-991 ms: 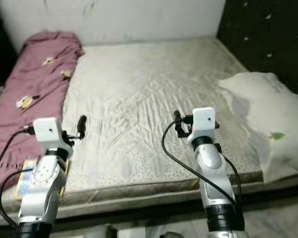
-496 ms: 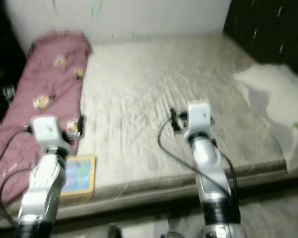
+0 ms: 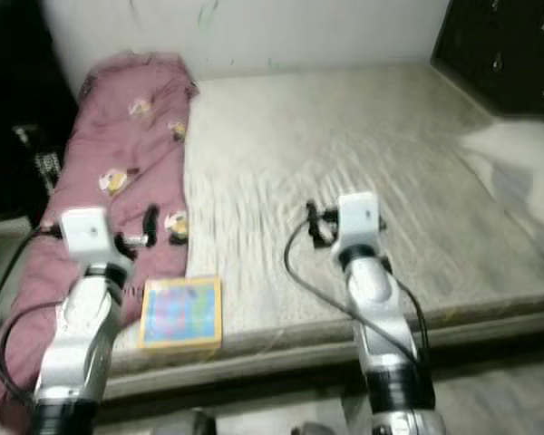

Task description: Clean up the room

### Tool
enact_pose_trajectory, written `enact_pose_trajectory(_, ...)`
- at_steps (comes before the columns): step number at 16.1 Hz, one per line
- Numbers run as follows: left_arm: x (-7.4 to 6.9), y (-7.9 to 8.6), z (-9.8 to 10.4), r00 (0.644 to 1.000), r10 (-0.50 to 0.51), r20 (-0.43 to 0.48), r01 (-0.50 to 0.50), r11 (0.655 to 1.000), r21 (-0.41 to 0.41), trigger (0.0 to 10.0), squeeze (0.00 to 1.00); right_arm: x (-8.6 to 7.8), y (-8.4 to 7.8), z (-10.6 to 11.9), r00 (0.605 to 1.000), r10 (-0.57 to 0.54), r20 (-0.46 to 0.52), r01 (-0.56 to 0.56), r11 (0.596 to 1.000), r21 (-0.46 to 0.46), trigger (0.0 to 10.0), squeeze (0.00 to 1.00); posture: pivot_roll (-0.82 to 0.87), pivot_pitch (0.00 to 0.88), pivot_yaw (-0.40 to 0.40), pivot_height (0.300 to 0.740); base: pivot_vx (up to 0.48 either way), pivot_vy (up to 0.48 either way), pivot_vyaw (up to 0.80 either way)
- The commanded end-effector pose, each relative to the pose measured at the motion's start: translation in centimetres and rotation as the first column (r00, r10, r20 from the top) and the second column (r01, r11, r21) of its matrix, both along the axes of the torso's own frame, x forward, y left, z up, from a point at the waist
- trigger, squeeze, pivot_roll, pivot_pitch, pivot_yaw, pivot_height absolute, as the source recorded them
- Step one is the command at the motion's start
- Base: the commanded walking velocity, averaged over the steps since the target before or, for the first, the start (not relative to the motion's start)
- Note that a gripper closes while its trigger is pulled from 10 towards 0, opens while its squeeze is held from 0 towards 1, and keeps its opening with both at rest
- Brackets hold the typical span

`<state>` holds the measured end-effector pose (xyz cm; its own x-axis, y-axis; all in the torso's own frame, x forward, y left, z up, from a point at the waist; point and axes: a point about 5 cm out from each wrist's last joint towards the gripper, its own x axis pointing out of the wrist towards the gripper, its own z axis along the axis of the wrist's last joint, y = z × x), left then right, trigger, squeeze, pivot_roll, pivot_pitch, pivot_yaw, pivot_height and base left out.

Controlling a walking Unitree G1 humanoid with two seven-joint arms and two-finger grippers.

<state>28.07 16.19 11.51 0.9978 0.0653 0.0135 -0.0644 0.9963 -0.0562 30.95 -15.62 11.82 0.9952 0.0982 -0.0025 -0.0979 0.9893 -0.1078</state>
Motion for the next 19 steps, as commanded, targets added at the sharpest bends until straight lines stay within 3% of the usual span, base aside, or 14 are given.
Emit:
enact_pose_trajectory(1, 0.04, 0.85, 0.17, 1.000, 0.025, 0.002, -0.025, 1.000, 0.018, 10.0, 0.00, 0.23, 0.88, 0.74, 0.999, 0.026, 0.029, -0.027, 1.000, 0.009, 10.0, 0.00, 0.01, 0.000, 0.022, 0.740, 0.000, 0.480, 0.00)
enact_pose_trajectory(4, 0.00, 0.90, 0.37, 0.999, 0.030, 0.021, -0.030, 0.999, 0.017, 10.0, 0.00, 0.26, 0.89, 0.76, 0.999, 0.027, 0.029, -0.028, 1.000, 0.009, 10.0, 0.00, 0.01, 0.000, 0.022, 0.740, 0.000, 0.480, 0.00)
enact_pose_trajectory(11, 0.04, 0.97, 0.49, 0.999, 0.041, 0.033, -0.041, 0.999, 0.021, 10.0, 0.00, 0.32, 0.82, 0.73, 0.999, 0.028, 0.031, -0.028, 0.999, 0.015, 10.0, 0.00, 0.01, 0.000, 0.020, 0.740, 0.000, 0.000, 0.00)
enact_pose_trajectory(19, 0.14, 0.83, 0.60, 0.999, 0.024, 0.041, -0.025, 1.000, 0.014, 10.0, 0.00, 0.23, 0.84, 0.51, 0.999, 0.028, 0.027, -0.029, 1.000, 0.010, 10.0, 0.00, 0.02, 0.000, 0.024, 0.740, 0.000, 0.467, 0.00)
